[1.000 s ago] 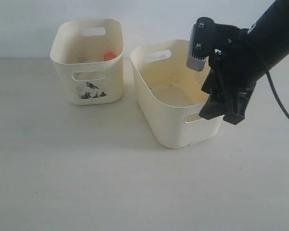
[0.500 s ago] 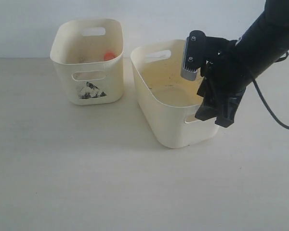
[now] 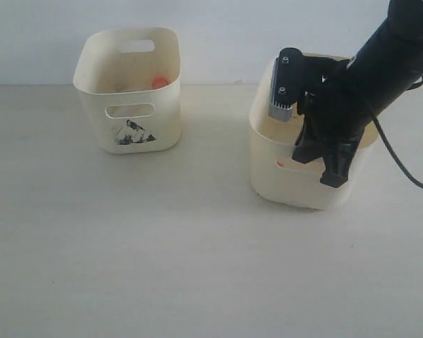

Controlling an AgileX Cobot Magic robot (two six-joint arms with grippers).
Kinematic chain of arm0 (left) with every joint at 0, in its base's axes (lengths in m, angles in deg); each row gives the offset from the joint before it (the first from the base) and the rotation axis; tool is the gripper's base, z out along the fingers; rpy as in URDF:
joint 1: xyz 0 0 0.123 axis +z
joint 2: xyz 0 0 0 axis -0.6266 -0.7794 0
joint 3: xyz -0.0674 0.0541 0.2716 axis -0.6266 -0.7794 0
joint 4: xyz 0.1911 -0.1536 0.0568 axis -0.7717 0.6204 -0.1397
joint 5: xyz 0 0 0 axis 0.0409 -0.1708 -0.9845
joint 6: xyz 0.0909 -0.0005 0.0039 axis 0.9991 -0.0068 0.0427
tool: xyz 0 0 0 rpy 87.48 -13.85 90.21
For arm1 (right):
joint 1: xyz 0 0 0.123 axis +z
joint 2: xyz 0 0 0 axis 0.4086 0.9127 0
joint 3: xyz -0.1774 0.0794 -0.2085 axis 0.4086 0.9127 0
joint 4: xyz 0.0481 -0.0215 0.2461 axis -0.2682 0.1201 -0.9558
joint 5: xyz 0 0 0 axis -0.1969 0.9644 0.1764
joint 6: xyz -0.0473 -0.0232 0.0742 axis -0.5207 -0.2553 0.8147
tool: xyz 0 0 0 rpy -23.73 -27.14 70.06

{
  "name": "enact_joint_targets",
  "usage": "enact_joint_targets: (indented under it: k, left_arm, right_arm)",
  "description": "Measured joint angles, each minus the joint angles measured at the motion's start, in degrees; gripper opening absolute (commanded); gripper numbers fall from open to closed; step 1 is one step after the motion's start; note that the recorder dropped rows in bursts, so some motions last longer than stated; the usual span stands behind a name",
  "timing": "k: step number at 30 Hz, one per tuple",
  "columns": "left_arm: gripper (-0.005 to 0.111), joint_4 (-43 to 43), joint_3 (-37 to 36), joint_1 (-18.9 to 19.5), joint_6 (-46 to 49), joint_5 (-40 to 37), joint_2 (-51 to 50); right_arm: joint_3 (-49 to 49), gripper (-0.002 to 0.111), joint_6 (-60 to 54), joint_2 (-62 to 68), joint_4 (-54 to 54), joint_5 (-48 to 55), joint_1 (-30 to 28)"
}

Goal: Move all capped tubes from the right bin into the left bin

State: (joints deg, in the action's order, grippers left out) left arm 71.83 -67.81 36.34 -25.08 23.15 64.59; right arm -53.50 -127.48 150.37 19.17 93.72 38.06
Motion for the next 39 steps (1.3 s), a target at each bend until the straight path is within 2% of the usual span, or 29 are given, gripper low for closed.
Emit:
enact_joint_targets:
  k: [6, 16, 20, 24, 39]
  left_arm:
    - [0.004, 0.0, 0.0, 0.0, 0.0, 0.0, 0.0]
    - [0.004, 0.0, 0.0, 0.0, 0.0, 0.0, 0.0]
    - [0.004, 0.0, 0.0, 0.0, 0.0, 0.0, 0.0]
    - [0.004, 0.0, 0.0, 0.0, 0.0, 0.0, 0.0]
    - [0.004, 0.0, 0.0, 0.0, 0.0, 0.0, 0.0]
  right_arm:
    - [-3.1, 0.000, -0.8, -0.5, -0.2, 4.3, 0.3]
    - [-18.9, 0.000, 2.1, -0.8, -1.1, 24.4, 0.3]
    - [-27.1, 0.000, 4.2, -0.8, -4.2, 25.1, 0.1]
    - [-30.8, 0.000, 6.2, -0.2, -6.2, 24.2, 0.1]
    - [-30.1, 0.000, 13.5, 3.7, -6.8, 25.1, 0.1]
